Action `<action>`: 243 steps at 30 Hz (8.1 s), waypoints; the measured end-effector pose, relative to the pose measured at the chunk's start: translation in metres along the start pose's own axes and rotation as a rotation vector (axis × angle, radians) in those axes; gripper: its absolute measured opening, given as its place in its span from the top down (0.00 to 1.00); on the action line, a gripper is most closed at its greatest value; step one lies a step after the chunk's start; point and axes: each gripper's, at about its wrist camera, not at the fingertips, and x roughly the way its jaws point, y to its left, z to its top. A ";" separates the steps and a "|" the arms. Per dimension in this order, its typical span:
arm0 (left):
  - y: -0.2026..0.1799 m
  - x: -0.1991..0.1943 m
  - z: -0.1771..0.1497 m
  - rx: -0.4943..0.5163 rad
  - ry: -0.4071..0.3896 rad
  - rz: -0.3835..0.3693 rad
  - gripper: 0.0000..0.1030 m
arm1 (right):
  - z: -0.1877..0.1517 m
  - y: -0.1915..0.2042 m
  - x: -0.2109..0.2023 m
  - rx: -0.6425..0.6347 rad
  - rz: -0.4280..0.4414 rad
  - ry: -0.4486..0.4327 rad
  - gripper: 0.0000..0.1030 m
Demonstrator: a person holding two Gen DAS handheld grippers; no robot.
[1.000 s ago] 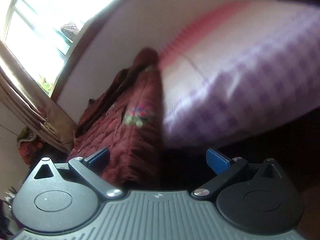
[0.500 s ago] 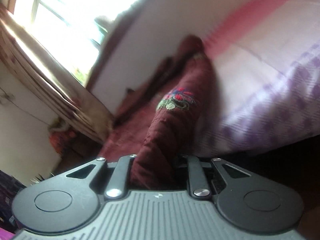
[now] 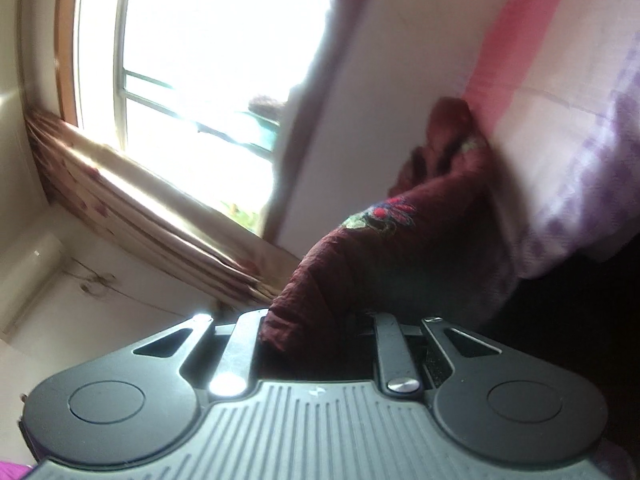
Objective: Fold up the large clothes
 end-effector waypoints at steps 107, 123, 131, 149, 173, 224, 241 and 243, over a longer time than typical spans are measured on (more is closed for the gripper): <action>0.029 0.402 0.137 0.426 -0.078 0.480 0.47 | 0.153 -0.117 0.440 -0.820 -0.773 0.091 0.42; 0.025 0.399 0.134 0.467 -0.082 0.495 0.46 | 0.148 -0.110 0.440 -0.891 -0.851 0.049 0.32; 0.025 0.399 0.134 0.469 -0.082 0.497 0.45 | 0.140 -0.048 0.438 -0.979 -0.787 -0.005 0.30; 0.026 0.357 0.164 0.401 0.004 0.258 0.06 | 0.056 -0.048 0.499 -1.132 -0.599 0.334 0.40; 0.137 0.350 0.177 0.148 0.390 -0.126 0.25 | 0.066 -0.063 0.488 -1.017 -0.502 0.306 0.38; -0.284 0.415 0.079 0.584 0.371 0.021 0.59 | 0.162 -0.118 0.354 -0.209 -0.217 0.293 0.76; -0.303 0.433 -0.079 0.887 0.278 0.023 0.51 | 0.230 -0.171 0.155 0.030 -0.126 -0.066 0.42; -0.301 0.431 -0.092 0.936 0.232 0.012 0.48 | 0.241 -0.158 0.157 0.030 -0.077 -0.014 0.06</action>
